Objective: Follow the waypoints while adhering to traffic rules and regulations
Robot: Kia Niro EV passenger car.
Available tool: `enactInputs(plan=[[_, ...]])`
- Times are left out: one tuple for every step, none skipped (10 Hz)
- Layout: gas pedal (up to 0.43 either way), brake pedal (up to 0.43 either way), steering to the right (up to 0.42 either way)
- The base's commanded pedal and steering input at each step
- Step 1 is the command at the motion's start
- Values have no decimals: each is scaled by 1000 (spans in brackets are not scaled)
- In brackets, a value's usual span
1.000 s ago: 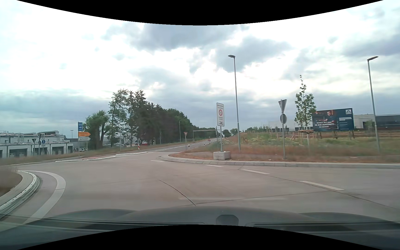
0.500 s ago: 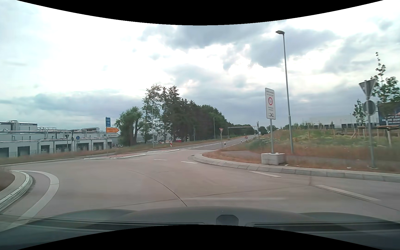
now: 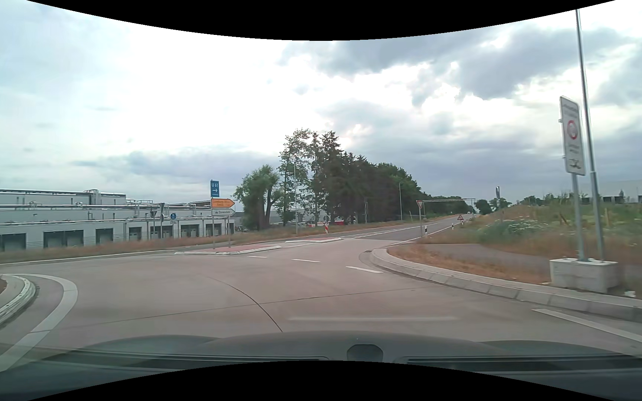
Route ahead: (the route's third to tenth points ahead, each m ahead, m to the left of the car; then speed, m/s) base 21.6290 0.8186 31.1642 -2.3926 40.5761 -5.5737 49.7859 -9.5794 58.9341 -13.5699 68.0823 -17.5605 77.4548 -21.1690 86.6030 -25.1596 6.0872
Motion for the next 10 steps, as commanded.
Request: enactInputs(plan=[[118, 0, -198], [118, 0, -170], [118, 0, -142], [118, 0, -111], [118, 0, -79], [118, 0, -60], [118, 0, -44], [118, 0, -18], [118, 0, 1], [118, 0, 24]])
